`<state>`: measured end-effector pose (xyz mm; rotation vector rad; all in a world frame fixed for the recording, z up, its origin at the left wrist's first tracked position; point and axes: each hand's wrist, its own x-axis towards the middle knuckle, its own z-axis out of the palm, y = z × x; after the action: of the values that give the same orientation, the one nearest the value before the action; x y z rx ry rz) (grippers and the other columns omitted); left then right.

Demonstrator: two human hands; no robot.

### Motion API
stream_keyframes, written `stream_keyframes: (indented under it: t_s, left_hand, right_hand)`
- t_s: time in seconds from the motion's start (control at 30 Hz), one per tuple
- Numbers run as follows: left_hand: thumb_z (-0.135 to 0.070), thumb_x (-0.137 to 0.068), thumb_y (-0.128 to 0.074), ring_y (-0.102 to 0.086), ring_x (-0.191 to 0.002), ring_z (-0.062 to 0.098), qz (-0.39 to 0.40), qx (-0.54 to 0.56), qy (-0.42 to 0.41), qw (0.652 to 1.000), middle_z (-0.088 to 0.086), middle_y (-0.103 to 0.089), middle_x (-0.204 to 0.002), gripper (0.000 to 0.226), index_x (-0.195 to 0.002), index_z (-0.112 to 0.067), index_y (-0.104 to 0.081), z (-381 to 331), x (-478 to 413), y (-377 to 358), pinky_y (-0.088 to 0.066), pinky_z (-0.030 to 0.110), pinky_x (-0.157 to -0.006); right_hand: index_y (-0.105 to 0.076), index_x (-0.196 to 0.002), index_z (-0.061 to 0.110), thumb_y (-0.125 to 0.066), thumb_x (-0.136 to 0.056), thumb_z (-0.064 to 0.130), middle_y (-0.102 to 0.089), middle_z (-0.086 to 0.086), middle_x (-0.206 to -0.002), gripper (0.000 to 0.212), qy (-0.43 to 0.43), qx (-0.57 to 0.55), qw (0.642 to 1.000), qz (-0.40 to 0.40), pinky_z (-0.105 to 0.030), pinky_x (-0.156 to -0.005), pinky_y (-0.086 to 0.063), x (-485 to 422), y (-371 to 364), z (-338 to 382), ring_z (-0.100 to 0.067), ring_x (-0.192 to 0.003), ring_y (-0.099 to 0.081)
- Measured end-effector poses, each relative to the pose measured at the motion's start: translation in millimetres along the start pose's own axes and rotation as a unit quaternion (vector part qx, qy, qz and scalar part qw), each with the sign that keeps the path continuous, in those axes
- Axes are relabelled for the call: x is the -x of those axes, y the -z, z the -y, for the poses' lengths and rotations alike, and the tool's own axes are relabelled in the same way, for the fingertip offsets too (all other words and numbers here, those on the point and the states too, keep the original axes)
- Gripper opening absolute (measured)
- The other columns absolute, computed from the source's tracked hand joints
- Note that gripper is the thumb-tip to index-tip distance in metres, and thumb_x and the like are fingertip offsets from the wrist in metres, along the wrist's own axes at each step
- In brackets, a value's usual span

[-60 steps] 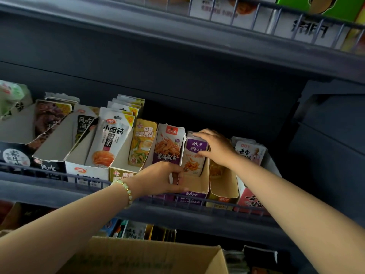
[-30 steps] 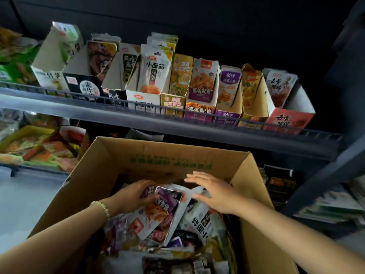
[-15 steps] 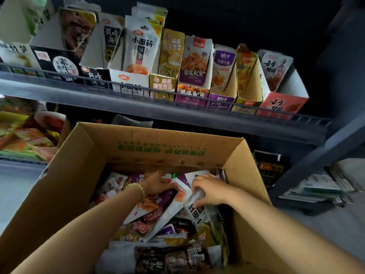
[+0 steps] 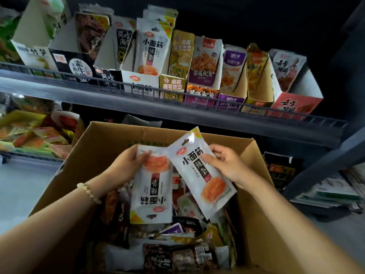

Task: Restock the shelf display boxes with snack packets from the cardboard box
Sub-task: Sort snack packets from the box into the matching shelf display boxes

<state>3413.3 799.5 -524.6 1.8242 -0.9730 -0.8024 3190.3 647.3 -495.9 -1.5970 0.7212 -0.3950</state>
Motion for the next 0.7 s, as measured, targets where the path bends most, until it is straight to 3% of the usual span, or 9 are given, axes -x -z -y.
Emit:
stream_keyframes:
  t_s: [0.1,0.2,0.27,0.33,0.43,0.5,0.6,0.7]
  left_hand:
    - [-0.031,-0.102,-0.040,-0.068,-0.082,0.024,-0.051,0.116,0.058,0.990,0.015,-0.070,-0.096,0.031,-0.113,-0.008,-0.057,-19,19,2,-0.055,0.039,-0.074]
    - [-0.046,-0.101,-0.033,-0.072,-0.078,0.021,0.018,0.231,0.126,0.965,0.009,-0.074,-0.089,0.039,-0.110,-0.020,-0.062,-40,35,-8,-0.058,0.036,-0.067]
    - [-0.054,-0.092,-0.043,-0.073,-0.082,0.013,0.061,0.199,0.095,0.973,0.000,-0.076,-0.095,0.036,-0.106,-0.028,-0.064,-45,38,-18,-0.057,0.030,-0.068]
    - [-0.040,-0.085,-0.062,-0.073,-0.081,0.011,0.052,0.144,0.072,0.986,0.000,-0.076,-0.097,0.023,-0.101,-0.023,-0.065,-43,35,-23,-0.058,0.025,-0.067]
    - [-0.020,-0.086,-0.069,-0.074,-0.078,0.017,0.048,0.111,0.101,0.987,0.004,-0.076,-0.089,0.017,-0.099,-0.011,-0.067,-28,27,-17,-0.060,0.030,-0.068]
    - [-0.016,-0.085,-0.070,-0.073,-0.075,0.019,0.067,0.071,0.114,0.989,0.008,-0.076,-0.088,0.016,-0.099,-0.008,-0.067,-18,24,-7,-0.060,0.030,-0.065]
    - [-0.015,-0.086,-0.070,-0.073,-0.077,0.021,0.094,0.025,0.151,0.984,0.010,-0.076,-0.088,0.018,-0.102,-0.008,-0.066,1,21,6,-0.060,0.032,-0.068]
    - [-0.017,-0.085,-0.071,-0.073,-0.083,0.024,0.103,0.049,0.189,0.975,0.011,-0.075,-0.093,0.027,-0.109,-0.007,-0.065,15,18,12,-0.059,0.038,-0.078]
  right_hand:
    - [-0.062,-0.090,0.011,-0.060,-0.089,0.009,-0.073,-0.008,-0.087,0.002,-0.025,-0.092,0.995,-0.009,-0.026,-0.063,-0.058,4,-18,6,-0.017,-0.071,-0.070]
    - [-0.064,-0.091,0.010,-0.064,-0.088,0.012,-0.073,-0.009,-0.089,0.004,-0.022,-0.114,0.992,-0.045,-0.027,-0.063,-0.057,7,-41,2,-0.017,-0.073,-0.071]
    - [-0.064,-0.091,0.012,-0.066,-0.087,0.016,-0.074,-0.006,-0.091,0.007,-0.010,-0.065,0.997,-0.051,-0.029,-0.066,-0.057,10,-53,-5,-0.017,-0.078,-0.072]
    - [-0.065,-0.092,0.013,-0.067,-0.087,0.022,-0.074,-0.006,-0.094,0.010,-0.009,-0.007,0.999,-0.033,-0.032,-0.073,-0.057,10,-56,-7,-0.019,-0.083,-0.071]
    - [-0.063,-0.090,0.013,-0.058,-0.094,0.026,-0.069,-0.006,-0.087,0.014,-0.052,0.024,0.998,-0.037,-0.028,-0.067,-0.053,-2,-34,-9,-0.017,-0.075,-0.065]
    - [-0.065,-0.094,0.014,-0.055,-0.096,0.027,-0.068,-0.002,-0.091,0.017,-0.086,0.143,0.985,-0.031,-0.028,-0.074,-0.052,-15,-7,-19,-0.017,-0.085,-0.063]
    - [-0.063,-0.119,0.013,-0.060,-0.093,0.032,-0.062,-0.005,-0.125,0.033,-0.131,0.385,0.910,0.074,-0.028,-0.093,-0.043,-29,12,-45,-0.019,-0.115,-0.055]
    - [-0.043,-0.142,0.018,-0.061,-0.091,0.040,-0.040,-0.002,-0.149,0.058,-0.151,0.437,0.876,0.137,-0.032,-0.106,-0.035,-38,3,-59,-0.021,-0.135,-0.040]
